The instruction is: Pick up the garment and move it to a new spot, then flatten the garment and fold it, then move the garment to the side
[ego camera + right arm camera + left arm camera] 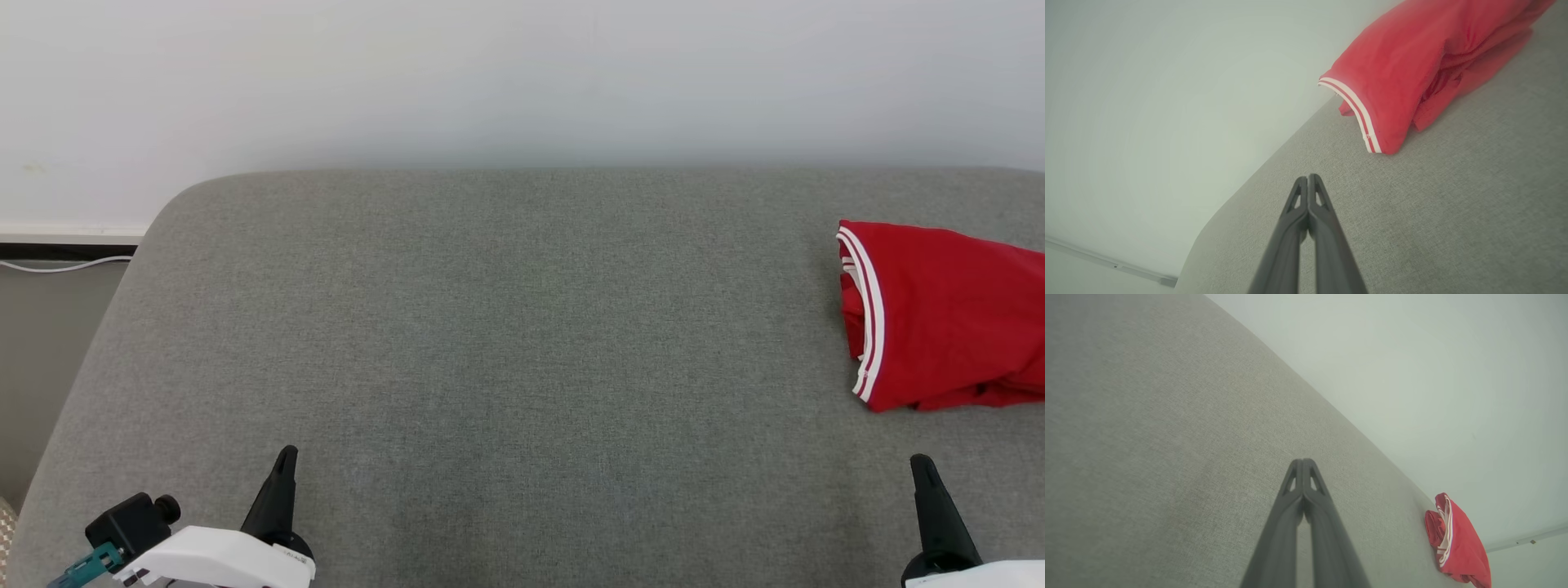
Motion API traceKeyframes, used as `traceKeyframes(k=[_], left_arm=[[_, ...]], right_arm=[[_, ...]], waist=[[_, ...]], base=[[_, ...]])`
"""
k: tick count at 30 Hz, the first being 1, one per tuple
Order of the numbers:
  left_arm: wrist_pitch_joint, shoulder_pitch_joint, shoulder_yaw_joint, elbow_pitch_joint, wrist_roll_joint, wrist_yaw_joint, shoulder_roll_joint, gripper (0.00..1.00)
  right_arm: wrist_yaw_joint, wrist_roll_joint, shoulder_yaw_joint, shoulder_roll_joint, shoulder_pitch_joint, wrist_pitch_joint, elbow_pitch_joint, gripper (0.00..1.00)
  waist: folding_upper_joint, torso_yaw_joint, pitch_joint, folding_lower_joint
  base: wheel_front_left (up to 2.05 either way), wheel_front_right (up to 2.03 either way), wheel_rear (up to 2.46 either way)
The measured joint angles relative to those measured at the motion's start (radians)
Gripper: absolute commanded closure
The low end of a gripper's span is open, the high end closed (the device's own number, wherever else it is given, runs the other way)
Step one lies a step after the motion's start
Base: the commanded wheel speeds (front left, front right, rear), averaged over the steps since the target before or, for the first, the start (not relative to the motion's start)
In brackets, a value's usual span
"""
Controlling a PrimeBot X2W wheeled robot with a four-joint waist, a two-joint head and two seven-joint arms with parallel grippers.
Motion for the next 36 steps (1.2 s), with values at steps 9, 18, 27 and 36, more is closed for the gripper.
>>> traceKeyframes(k=[9, 18, 27, 36], left_arm=[[0.019, -0.001, 0.043, 0.014, -0.072, -0.031, -0.022, 1.00], [0.045, -0.020, 0.085, 0.028, -0.143, -0.061, -0.046, 1.00], [0.071, -0.023, 0.128, 0.044, -0.214, -0.093, -0.072, 1.00], [0.092, -0.036, 0.170, 0.059, -0.285, -0.117, -0.100, 1.00]], right_arm=[[0.000, 0.105, 0.000, -0.002, -0.021, 0.014, 0.027, 1.00], [0.000, 0.208, 0.000, -0.004, -0.052, 0.032, 0.054, 1.00], [0.000, 0.314, 0.000, -0.007, -0.078, 0.042, 0.074, 1.00], [0.000, 0.416, -0.001, -0.010, -0.102, 0.060, 0.098, 1.00]], waist=[[0.0000, -0.011, -0.001, 0.0000], [0.0000, -0.023, -0.001, 0.0000], [0.0000, -0.034, -0.002, 0.0000], [0.0000, -0.046, -0.002, 0.0000]], base=[[0.00, 0.00, 0.00], [0.00, 0.00, 0.00], [0.00, 0.00, 0.00], [0.00, 0.00, 0.00]])
